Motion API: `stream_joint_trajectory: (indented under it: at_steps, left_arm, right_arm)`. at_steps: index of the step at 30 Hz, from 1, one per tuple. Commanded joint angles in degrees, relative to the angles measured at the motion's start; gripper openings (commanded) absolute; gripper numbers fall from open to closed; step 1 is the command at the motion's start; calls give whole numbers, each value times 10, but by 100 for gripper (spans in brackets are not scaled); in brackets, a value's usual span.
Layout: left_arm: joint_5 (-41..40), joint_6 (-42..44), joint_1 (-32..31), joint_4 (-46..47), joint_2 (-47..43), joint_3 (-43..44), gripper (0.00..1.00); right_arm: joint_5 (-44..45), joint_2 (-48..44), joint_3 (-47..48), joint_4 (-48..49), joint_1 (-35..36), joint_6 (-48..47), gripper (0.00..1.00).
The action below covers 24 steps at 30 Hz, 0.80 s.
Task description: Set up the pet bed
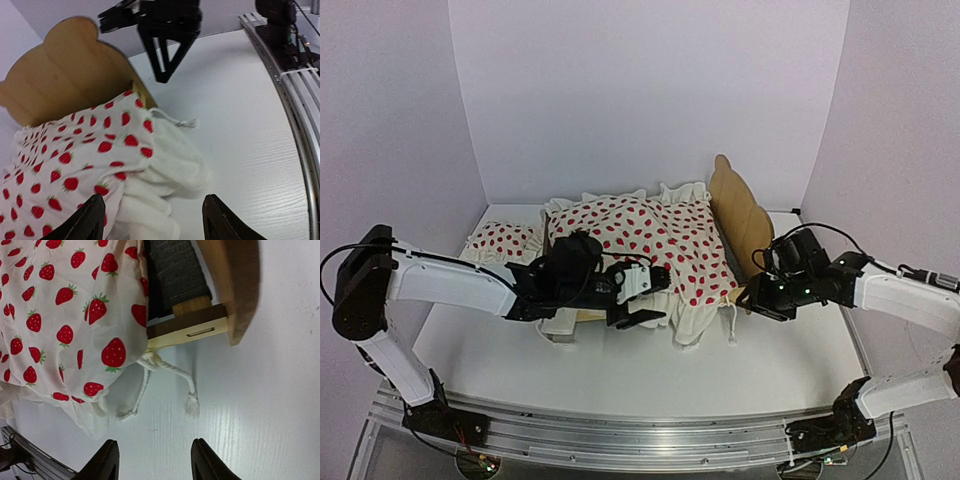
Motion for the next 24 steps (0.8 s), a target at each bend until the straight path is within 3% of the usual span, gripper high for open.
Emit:
stream_joint_trajectory:
  at_steps: [1, 10, 12, 15, 18, 23, 24]
  left_arm:
    - [-85, -42, 53, -145, -70, 5, 68]
    - [-168, -85, 111, -294, -187, -66, 70]
    - [-167, -97, 111, -308, -203, -82, 70]
    - [-162, -106, 111, -312, -213, -108, 68]
    - [-159, -99, 111, -302, -216, -127, 54]
    - [-174, -81, 112, -288, -219, -129, 4]
    - [-175, -78, 112, -287, -222, -126, 1]
  right_arm:
    - [-34, 47, -18, 127, 32, 41, 48]
    - [-37, 162, -44, 282, 70, 59, 53]
    - [-23, 183, -37, 294, 70, 56, 46]
    - [-7, 197, -14, 293, 70, 31, 19]
    - [23, 188, 8, 260, 65, 4, 2]
    - [100, 142, 35, 135, 32, -25, 0]
    - [106, 134, 41, 119, 24, -34, 0]
